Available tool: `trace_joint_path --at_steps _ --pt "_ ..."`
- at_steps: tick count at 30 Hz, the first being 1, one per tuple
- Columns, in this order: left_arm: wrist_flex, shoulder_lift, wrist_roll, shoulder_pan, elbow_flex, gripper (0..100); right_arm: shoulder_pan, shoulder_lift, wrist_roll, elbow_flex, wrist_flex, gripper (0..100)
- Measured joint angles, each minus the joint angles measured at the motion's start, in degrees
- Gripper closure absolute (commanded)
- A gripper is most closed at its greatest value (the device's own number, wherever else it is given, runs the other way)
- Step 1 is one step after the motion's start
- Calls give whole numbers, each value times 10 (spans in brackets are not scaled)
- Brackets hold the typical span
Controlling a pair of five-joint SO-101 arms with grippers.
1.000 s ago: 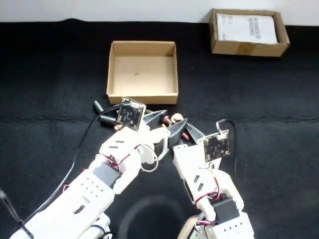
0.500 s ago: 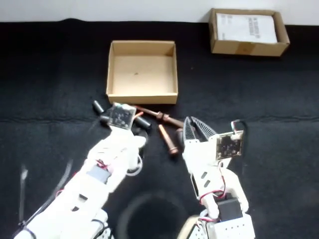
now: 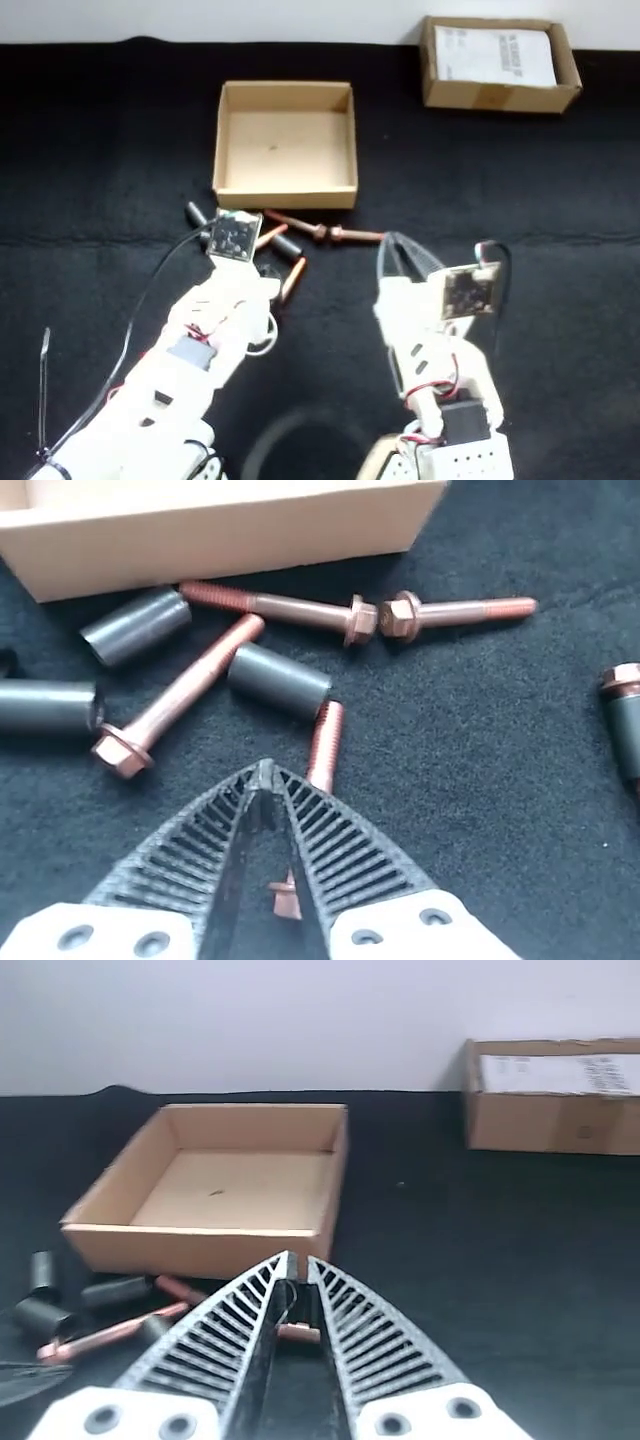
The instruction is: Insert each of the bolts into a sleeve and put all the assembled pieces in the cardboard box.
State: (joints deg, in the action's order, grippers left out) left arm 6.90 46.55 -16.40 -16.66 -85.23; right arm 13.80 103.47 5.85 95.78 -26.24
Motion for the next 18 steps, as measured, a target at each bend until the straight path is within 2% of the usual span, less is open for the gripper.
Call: trace_joint_path --at_steps 4,11,18 --pt "0 43 -46 25 -1 992 -67 0 21 0 -27 992" --pt "0 162 -96 100 -58 991 -79 0 30 0 -84 992" --pt "16 280 -97 109 -107 991 -79 0 30 0 -161 992"
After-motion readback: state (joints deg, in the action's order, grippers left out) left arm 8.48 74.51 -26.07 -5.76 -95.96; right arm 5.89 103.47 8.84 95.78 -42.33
